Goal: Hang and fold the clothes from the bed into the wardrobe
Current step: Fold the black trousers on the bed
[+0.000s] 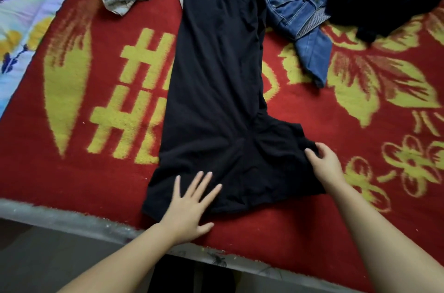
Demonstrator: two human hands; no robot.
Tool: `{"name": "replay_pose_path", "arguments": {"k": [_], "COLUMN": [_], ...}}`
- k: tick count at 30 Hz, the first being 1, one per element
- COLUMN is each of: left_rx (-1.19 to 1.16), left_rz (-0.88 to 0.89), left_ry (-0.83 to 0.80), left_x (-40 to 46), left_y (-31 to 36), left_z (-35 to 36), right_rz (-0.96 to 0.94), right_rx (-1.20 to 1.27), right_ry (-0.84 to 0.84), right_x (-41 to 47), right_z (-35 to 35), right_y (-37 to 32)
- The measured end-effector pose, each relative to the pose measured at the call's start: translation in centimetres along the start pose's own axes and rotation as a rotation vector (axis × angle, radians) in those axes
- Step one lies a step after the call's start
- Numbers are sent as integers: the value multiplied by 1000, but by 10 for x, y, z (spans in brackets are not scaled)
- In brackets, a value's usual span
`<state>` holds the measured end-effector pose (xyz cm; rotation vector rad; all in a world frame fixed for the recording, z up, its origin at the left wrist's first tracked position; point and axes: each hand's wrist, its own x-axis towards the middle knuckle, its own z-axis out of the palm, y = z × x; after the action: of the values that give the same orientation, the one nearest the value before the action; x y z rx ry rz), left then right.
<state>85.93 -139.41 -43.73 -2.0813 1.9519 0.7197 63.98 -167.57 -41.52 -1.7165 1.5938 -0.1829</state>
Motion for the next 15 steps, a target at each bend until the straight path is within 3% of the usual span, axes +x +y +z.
{"name": "replay_pose_path", "arguments": {"k": [3, 5, 8, 10, 12, 14, 15], "left_rx": [33, -1, -95, -200, -311, -458, -578], "left_rz": [32, 59, 112, 126, 21, -273, -442], "left_ry": [-103, -152, -117, 10, 262, 410, 388], "left_x": [-11, -10, -12, -19, -29, -34, -36], "left_y": [-18, -18, -23, -37, -54, -71, -77], "left_z": [18, 16, 5, -5, -13, -15, -16], "right_rz": [-134, -114, -37, -93, -225, -423, -521], "right_rx": [323, 438, 346, 332, 219, -54, -216], "right_ry": [-20, -257, -647, -543, -233, -64, -133], "right_x": [-9, -19, -37, -43, -48, -55, -60], "right_z": [5, 23, 60, 76, 79, 76, 78], "right_y": [-56, -96, -133, -132, -113, -86, -73]}}
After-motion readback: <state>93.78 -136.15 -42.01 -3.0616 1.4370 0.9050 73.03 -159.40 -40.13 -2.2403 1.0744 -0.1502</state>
